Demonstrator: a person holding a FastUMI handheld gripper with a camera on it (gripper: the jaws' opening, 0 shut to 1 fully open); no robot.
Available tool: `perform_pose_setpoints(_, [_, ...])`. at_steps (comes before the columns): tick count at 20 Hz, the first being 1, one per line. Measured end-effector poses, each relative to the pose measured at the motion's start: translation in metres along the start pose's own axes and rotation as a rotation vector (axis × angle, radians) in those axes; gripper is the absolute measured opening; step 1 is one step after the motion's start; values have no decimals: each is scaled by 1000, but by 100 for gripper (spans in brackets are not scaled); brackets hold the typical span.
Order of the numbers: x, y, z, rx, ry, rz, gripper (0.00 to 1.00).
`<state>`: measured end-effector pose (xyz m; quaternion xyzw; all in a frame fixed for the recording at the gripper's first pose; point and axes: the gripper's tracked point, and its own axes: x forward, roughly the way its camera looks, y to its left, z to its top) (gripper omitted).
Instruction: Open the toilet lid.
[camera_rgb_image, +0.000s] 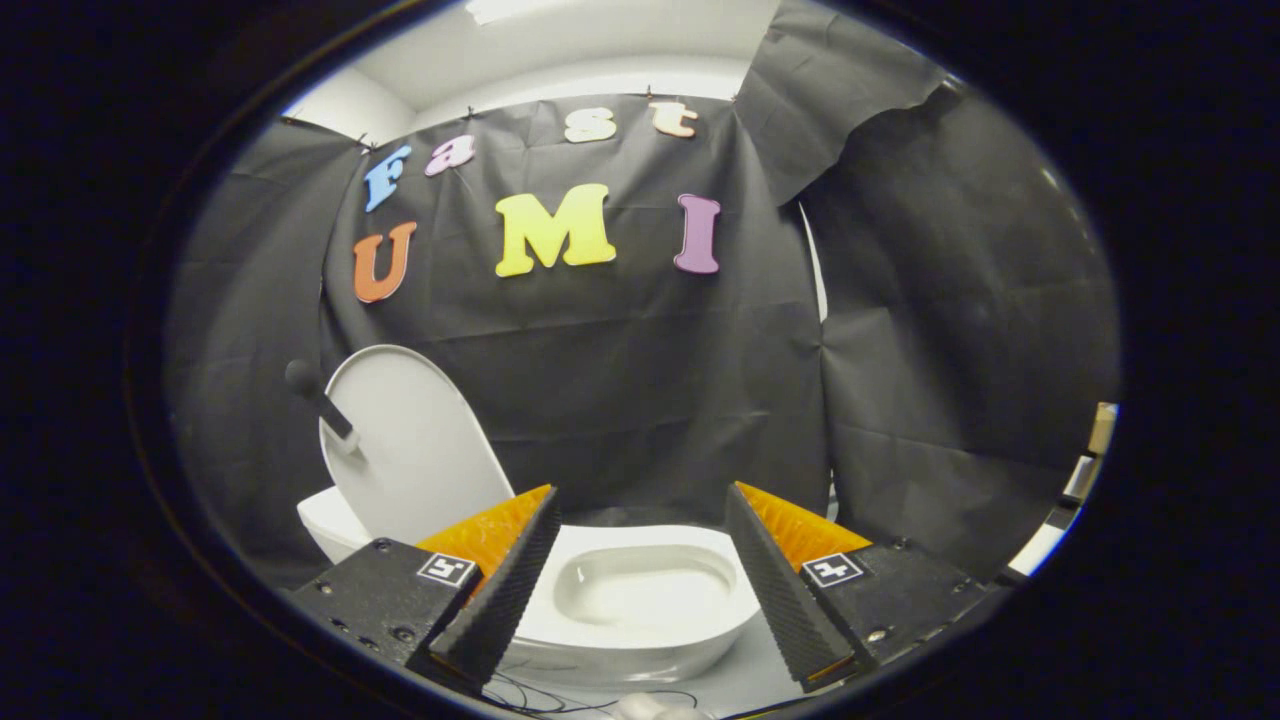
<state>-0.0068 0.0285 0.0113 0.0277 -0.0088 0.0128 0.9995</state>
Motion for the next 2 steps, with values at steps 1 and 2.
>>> perform_pose_setpoints(1, [0, -2, 0, -2, -4, -5, 100])
perform_pose_setpoints(2, [0, -2, 0, -4, -7, -8, 100])
